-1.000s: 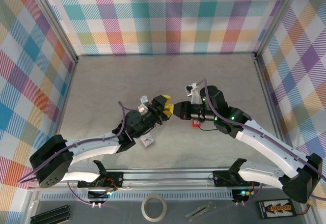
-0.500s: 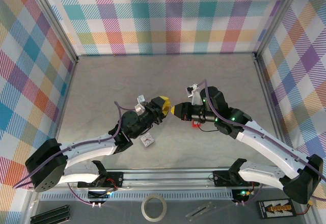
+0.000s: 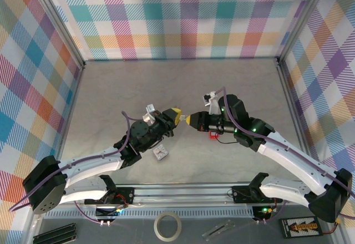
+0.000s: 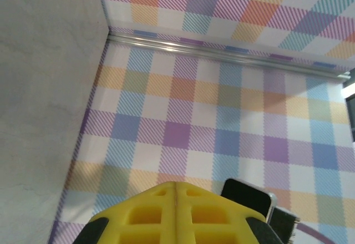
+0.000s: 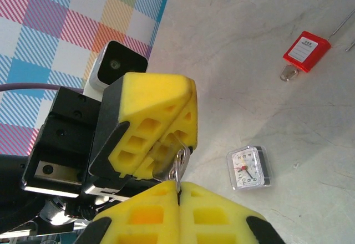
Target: Unlock with the key
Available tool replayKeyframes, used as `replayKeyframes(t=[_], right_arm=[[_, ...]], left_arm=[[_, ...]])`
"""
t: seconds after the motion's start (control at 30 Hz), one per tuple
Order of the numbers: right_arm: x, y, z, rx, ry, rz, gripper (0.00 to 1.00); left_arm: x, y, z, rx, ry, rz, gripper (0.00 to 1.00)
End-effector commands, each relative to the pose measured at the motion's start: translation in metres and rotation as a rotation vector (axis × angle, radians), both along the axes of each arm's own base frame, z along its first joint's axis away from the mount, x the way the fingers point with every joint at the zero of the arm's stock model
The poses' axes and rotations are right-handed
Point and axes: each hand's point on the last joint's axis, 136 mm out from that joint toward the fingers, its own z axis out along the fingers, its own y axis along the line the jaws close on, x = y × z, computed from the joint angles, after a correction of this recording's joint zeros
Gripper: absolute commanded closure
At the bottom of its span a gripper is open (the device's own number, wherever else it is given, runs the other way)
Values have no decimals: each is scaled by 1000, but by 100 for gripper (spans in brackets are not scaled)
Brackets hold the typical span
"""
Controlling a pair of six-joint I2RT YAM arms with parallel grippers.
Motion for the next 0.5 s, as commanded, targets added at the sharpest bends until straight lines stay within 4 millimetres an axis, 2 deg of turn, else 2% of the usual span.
replayKeyframes(t=[0.0, 0.07, 0.1, 0.13, 0.17, 0.2, 0.23, 0.37, 0.47], right_arm=[[-4, 6, -1, 14, -10, 42, 100], [-5, 5, 0, 6, -14, 43, 99], [-5, 2, 1, 4, -14, 38, 88], [-5, -2, 2, 5, -10, 32, 71], [-4, -7, 5, 15, -10, 21, 59], [-4, -12, 9, 37, -10, 17, 47], [-4, -14, 14, 69, -12, 21, 42], [-10, -6, 33, 210, -10, 117, 37], [-10, 0, 28, 238, 7, 139, 37]], left_arm=[[3, 3, 9, 20, -30, 8, 100], [3, 1, 11, 30, -46, 3, 100], [3, 1, 15, 34, -70, 3, 100], [3, 1, 20, 35, -102, 2, 100], [2, -1, 26, 39, -139, -7, 100], [2, -4, 34, 41, -180, -20, 100], [1, -7, 41, 43, -213, -32, 100], [-2, -17, 58, 48, -293, -70, 100], [-3, -22, 66, 35, -324, -91, 100]])
